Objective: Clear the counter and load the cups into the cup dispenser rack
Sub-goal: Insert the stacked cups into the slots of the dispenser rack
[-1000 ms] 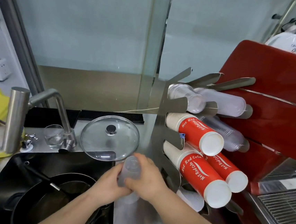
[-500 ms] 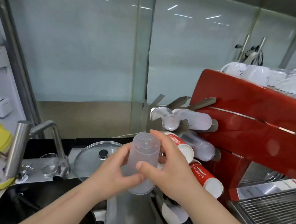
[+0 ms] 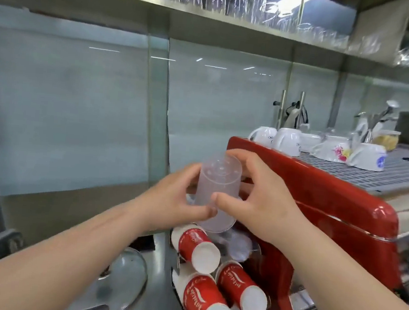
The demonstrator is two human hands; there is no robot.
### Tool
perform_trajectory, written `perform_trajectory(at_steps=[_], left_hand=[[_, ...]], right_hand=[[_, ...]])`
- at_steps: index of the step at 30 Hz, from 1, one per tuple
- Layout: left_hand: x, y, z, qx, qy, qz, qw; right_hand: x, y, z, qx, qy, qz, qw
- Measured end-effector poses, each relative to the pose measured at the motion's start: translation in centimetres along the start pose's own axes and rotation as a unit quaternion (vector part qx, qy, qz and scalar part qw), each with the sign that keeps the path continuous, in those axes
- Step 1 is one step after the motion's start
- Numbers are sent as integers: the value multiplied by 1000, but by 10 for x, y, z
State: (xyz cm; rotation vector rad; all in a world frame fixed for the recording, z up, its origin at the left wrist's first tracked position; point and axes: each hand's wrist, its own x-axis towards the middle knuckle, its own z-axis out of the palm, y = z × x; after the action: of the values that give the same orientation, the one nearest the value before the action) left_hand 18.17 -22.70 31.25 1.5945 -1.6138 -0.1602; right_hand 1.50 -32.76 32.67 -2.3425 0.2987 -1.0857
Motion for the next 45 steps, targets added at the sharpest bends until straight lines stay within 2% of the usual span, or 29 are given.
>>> perform_trajectory(at_steps=[6,11,17,26,35,45], left_hand=[[61,10,16,57,-14,25,998],[88,-7,35,118,-47,7,992],[98,-34,50,72,-47,-23,996],[91,-63,64,83,-36,-28,996],[85,-76,76,148,-15,43,988],[72,-93,90,184,-5,151,971]], right_hand=[[23,39,-31,55,43,34,997],[24,80,-25,77,55,77,993],[26,100,-6,61,66,89,992],[23,127,26,60,66,99,991],[1,141,28,85,80,79,990],[-26,154,37,23,72,20,997]])
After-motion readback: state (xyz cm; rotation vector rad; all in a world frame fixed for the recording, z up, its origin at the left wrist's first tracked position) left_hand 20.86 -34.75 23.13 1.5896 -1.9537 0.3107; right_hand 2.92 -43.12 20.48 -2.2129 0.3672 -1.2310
